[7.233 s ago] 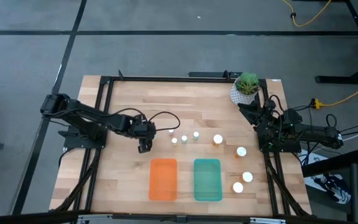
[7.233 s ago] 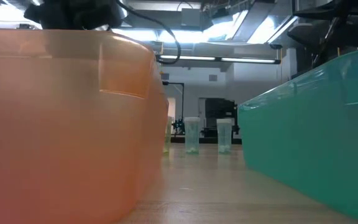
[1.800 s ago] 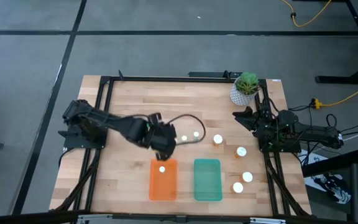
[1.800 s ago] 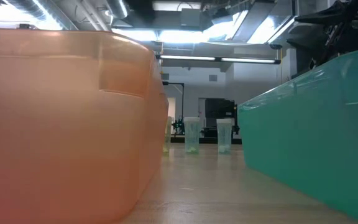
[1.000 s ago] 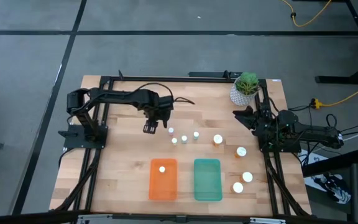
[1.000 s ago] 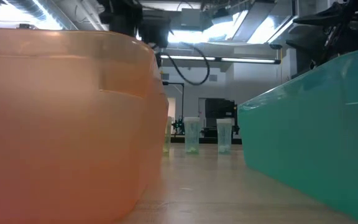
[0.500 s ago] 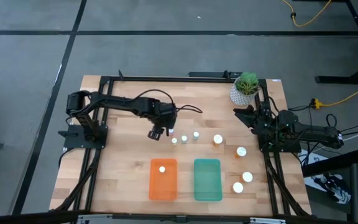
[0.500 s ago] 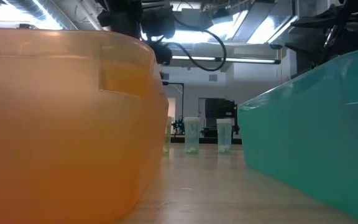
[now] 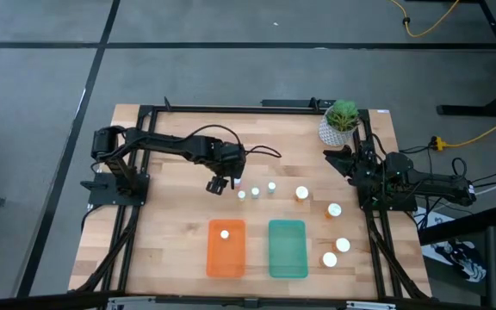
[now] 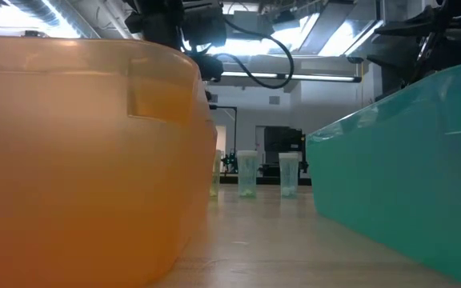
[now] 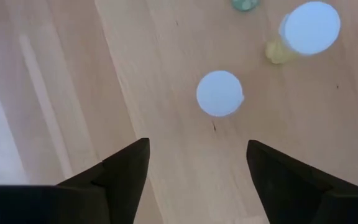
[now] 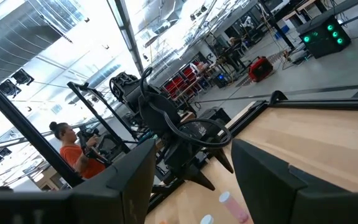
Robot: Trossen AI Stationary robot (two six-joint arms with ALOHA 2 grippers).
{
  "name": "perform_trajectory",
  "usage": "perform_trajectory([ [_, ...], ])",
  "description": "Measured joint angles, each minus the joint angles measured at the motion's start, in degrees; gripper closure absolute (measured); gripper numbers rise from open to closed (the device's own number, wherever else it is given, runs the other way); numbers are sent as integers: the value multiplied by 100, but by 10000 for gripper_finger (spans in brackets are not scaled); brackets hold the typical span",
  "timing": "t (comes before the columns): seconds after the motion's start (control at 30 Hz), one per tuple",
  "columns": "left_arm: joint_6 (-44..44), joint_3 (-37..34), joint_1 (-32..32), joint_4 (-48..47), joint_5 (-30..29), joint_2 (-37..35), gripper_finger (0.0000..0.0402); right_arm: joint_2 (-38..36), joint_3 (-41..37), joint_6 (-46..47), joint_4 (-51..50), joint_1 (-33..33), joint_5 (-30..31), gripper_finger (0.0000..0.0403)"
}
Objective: Pick and place medicine bottles into bin by pill shape (circle, oval)
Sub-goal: Put the small pink pill bottle into the orange bin
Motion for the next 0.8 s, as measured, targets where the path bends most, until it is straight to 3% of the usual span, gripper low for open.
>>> perform_trajectory([
  [0.63, -19, 11, -59, 62, 46, 341, 153, 0, -2, -22, -23, 0, -1, 190],
  [0.8, -29, 11, -88, 328, 318, 343, 159, 0, -2, -17, -26, -1, 0, 190],
])
